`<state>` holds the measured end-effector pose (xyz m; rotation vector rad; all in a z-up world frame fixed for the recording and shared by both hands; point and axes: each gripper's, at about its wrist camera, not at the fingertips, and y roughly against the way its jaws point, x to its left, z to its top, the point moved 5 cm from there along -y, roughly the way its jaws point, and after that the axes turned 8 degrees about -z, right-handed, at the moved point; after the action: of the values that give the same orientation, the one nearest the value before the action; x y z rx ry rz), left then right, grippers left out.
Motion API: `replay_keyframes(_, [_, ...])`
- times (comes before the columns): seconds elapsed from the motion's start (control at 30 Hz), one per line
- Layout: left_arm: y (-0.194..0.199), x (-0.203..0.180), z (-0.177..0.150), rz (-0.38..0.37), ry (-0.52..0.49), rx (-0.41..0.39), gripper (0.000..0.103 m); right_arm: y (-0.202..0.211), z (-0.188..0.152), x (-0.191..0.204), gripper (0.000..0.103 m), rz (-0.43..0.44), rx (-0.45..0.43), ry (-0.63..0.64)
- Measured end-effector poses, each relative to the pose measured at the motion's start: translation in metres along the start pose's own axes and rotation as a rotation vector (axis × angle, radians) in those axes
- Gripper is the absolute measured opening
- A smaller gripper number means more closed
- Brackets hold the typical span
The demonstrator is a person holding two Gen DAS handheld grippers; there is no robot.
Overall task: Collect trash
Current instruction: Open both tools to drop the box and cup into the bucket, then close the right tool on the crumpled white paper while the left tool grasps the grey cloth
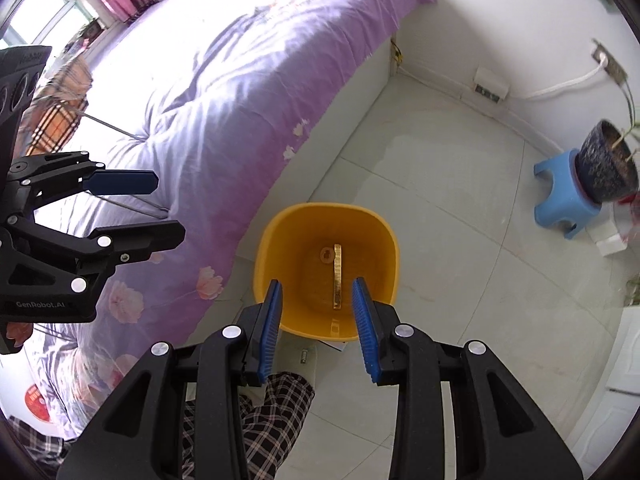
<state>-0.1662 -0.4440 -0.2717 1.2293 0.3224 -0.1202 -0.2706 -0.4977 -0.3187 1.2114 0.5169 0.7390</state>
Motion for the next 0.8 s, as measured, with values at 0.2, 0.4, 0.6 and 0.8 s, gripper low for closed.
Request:
replay_keyframes(0.2, [0.068,0.004,-0.029,0.038,0.100,-0.111,0.062,0.065,0.008,0.033,0.037,0.012,-0.088,0.087])
replay_keyframes(0.4, [0.133,0.017,-0.067,0.097,0.236,-0.217,0.063,0.124,0.025,0.080,0.037,0.066,-0.198,0.175])
replay_keyframes(0.6, [0.188,0.035,-0.112,0.183,0.381,-0.320,0.063,0.163,0.039,0.140,0.037,0.152,-0.275,0.286])
replay_keyframes(0.8, [0.233,0.050,-0.165,0.261,0.520,-0.411,0.063,0.190,0.038,0.204,0.037,0.238,-0.319,0.397])
